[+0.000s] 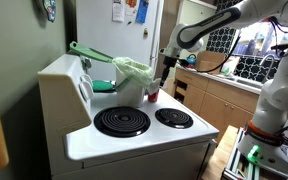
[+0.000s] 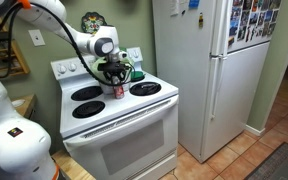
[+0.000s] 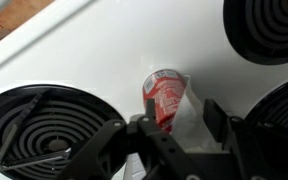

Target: Pick up the red coke can and put it in the bin

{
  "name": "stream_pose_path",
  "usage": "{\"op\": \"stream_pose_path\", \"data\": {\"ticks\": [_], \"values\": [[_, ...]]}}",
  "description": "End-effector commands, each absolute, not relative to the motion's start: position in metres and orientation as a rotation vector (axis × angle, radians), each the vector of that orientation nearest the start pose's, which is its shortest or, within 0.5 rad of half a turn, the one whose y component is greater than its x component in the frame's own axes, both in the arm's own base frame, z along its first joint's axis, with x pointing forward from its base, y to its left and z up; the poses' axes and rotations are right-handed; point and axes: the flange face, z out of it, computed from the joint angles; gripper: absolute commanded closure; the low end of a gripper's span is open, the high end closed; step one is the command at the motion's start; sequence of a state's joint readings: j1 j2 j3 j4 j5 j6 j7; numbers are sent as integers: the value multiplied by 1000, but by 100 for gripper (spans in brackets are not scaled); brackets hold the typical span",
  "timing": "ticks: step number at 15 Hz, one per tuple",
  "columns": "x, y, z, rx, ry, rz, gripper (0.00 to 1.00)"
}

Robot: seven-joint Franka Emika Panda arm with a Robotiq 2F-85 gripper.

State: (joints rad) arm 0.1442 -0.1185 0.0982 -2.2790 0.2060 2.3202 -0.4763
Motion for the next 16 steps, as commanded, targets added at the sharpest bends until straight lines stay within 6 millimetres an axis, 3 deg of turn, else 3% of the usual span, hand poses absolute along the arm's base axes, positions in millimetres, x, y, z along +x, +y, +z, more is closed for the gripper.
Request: {"op": "stream_pose_path", "data": {"ticks": [1,3,8,13,14,15,16], "values": [[501,124,418,-2849,-926,-361,15],[506,128,415,-2816,-923,-424,1],[509,140,393,-2725,-877,-375,0],[512,139,382,-2705,-860,-359,0],[512,139,381,-2702,-860,-356,3],[512,138,381,-2700,-862,-352,22],[512,138,381,-2699,-864,-350,27]]}}
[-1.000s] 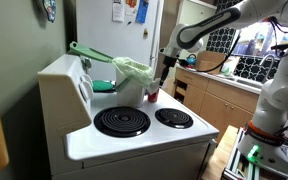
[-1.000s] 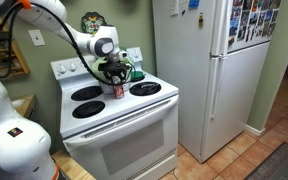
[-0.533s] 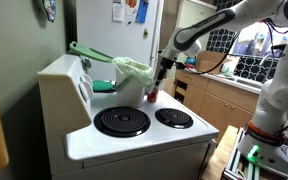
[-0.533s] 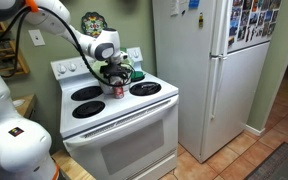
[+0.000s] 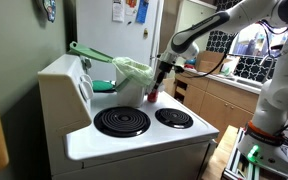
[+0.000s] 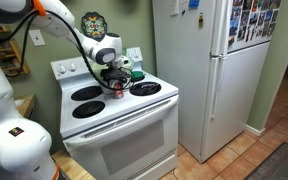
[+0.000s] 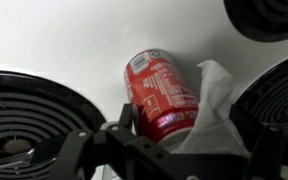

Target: Pick up the red coke can and put it in the bin

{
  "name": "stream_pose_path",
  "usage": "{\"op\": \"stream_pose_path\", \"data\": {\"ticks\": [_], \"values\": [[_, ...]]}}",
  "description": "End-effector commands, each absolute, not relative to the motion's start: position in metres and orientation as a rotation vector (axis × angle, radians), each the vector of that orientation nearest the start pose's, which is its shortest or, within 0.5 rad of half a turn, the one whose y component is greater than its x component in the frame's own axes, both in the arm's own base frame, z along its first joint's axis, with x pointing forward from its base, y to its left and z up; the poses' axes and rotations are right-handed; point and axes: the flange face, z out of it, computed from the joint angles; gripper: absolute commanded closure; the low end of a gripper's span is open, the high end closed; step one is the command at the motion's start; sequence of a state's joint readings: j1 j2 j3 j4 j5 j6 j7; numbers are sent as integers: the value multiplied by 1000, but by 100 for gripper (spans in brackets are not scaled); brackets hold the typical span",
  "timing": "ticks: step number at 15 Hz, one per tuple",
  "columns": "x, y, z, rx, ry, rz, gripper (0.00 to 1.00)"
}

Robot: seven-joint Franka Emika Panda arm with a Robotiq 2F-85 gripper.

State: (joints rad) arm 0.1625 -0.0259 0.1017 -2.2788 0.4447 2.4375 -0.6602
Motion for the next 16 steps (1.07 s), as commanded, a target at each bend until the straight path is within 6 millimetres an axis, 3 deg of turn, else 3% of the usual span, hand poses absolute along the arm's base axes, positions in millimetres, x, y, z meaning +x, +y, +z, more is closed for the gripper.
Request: {"op": "stream_pose_path", "data": {"ticks": [1,4,7,12,13,14,16], "values": [[512,137,381,-2697,-868,-353,30],[513,136,382,-2692,-875,-357,55],[513,134,383,-2694,-881,-356,64],[512,131,387,-2704,-874,-349,97],[512,131,386,-2706,-873,-348,62],[512,131,386,-2714,-874,-350,68],[514,128,389,-2730,-866,-385,61]]}}
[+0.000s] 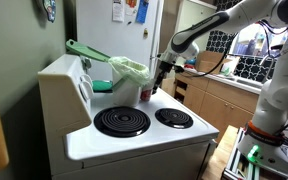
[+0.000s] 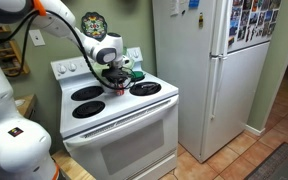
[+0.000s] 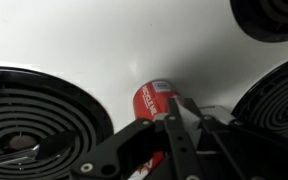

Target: Pick up the red coke can and put it in the bin

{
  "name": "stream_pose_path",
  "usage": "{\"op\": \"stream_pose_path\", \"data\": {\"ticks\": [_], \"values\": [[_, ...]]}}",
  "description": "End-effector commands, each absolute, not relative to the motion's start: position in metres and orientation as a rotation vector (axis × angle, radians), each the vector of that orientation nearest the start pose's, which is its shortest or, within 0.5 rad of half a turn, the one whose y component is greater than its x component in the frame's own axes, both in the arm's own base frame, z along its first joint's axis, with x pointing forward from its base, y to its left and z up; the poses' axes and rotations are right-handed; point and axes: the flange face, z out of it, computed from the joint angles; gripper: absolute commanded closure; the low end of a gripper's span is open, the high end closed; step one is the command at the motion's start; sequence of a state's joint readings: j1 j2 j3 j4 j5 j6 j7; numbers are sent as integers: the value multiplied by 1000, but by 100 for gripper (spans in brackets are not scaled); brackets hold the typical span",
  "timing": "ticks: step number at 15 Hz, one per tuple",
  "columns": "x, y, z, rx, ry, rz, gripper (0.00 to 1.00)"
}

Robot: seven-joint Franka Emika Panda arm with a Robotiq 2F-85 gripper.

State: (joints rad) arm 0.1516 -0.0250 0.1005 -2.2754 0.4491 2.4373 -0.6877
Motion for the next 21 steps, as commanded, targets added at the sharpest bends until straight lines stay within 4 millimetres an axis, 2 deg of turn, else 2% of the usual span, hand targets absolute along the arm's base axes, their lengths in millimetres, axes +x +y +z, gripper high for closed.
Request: {"op": "stream_pose_path", "data": {"ticks": [1,4,7,8,9,14,18,19,20,21], "values": [[515,126,390,-2738,-843,-404,53],[514,131,396,-2756,-796,-470,30],[516,139,393,-2747,-783,-510,8],[517,141,392,-2743,-798,-517,2],[519,143,390,-2736,-811,-530,0],[522,157,377,-2718,-838,-533,0],[529,156,372,-2716,-841,-600,1],[529,155,370,-2718,-844,-605,10],[529,154,369,-2720,-848,-604,26],[529,154,369,-2722,-853,-598,26]]}}
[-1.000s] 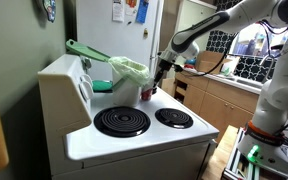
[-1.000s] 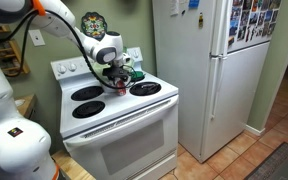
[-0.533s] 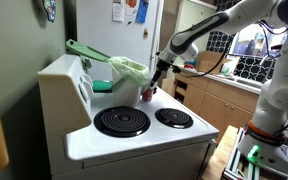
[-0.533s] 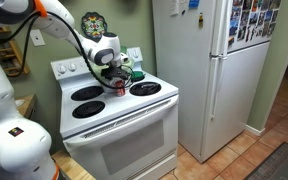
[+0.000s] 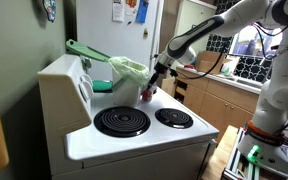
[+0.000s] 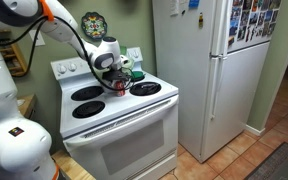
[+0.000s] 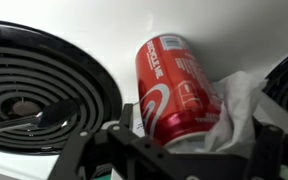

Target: Pick up the red coke can and put it in the bin

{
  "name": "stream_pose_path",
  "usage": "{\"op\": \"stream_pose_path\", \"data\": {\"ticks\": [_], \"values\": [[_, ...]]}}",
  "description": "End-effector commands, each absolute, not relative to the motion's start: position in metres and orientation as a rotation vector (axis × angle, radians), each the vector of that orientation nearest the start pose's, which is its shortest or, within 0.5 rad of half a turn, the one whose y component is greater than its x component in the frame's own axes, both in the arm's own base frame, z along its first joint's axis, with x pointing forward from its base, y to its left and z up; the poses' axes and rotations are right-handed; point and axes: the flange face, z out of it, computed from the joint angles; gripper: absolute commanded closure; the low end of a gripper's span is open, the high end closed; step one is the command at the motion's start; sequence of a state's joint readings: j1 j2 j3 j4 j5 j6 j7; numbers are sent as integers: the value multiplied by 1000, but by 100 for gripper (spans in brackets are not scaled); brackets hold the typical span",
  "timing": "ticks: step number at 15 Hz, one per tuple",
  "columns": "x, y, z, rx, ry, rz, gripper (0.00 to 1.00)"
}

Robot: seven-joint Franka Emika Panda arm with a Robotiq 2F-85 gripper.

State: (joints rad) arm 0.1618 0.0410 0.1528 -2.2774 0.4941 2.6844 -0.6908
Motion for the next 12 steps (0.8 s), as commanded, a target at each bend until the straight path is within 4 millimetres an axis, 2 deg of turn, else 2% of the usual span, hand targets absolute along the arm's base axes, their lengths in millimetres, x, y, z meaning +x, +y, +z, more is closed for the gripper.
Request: {"op": "stream_pose_path", "data": {"ticks": [1,3,4,8,10,12], "values": [[529,153,368,-2722,-857,-588,34],[528,153,370,-2722,-858,-578,51],[527,152,371,-2723,-855,-570,57],[515,144,388,-2792,-873,-502,63],[506,137,404,-2883,-899,-464,65],[494,128,429,-2992,-913,-412,68]]}}
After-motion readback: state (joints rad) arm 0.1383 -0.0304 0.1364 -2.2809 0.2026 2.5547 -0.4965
